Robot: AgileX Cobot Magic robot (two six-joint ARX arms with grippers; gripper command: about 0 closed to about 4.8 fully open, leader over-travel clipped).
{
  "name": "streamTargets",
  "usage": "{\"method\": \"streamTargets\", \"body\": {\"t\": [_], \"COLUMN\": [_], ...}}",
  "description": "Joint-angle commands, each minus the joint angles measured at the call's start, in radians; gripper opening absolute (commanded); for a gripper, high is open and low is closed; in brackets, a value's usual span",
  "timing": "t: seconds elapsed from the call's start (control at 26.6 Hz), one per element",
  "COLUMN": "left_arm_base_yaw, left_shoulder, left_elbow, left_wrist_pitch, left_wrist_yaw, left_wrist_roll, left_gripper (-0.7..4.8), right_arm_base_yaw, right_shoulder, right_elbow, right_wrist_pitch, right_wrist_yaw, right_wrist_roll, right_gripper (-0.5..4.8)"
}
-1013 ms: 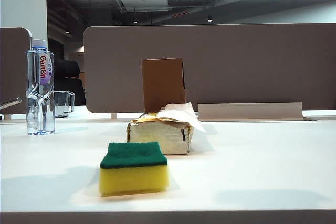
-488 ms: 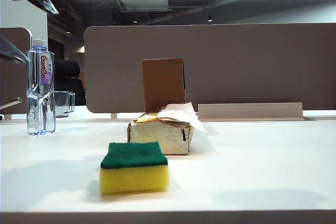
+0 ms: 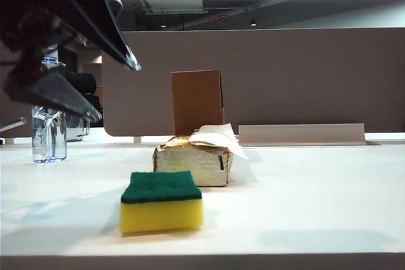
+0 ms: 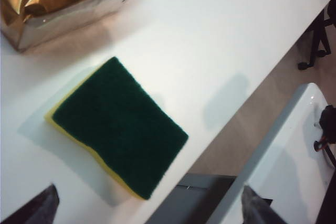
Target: Move the sponge from right to left to wipe the table, avoiding obstacles on the table, and finally reaching the bottle of mineral water.
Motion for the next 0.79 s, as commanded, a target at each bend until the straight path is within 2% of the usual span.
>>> {"method": "streamTargets", "body": {"t": [0.04, 0.23, 0.6, 0.79], "left_arm_base_yaw": [-0.033, -0.039, -0.048, -0.065], "left_shoulder": [0.062, 0.164, 0.259, 0.288], "left_elbow": [0.003, 0.003, 0.003, 0.003], "left_wrist_pitch": [0.034, 0.057, 0.098, 0.159], "left_wrist_yaw": [-0.001, -0.005, -0.012, 0.002], "left_wrist_roll": [-0.014, -0.021, -0.022, -0.048], "left_gripper": [4.79, 4.79, 4.79, 4.79], "right_arm_base_yaw": [0.001, 0.001, 0.001, 0.0], "right_shoulder": [-0.002, -0.007, -0.008, -0.007], "right_elbow": [0.005, 0.005, 0.005, 0.005], "right_wrist_pitch": [0.008, 0.008, 0.008, 0.008], "right_wrist_yaw": [-0.003, -0.003, -0.003, -0.002], "right_wrist_roll": [0.003, 0.003, 0.003, 0.003], "right_gripper": [2.74, 2.74, 2.74, 2.74]}}
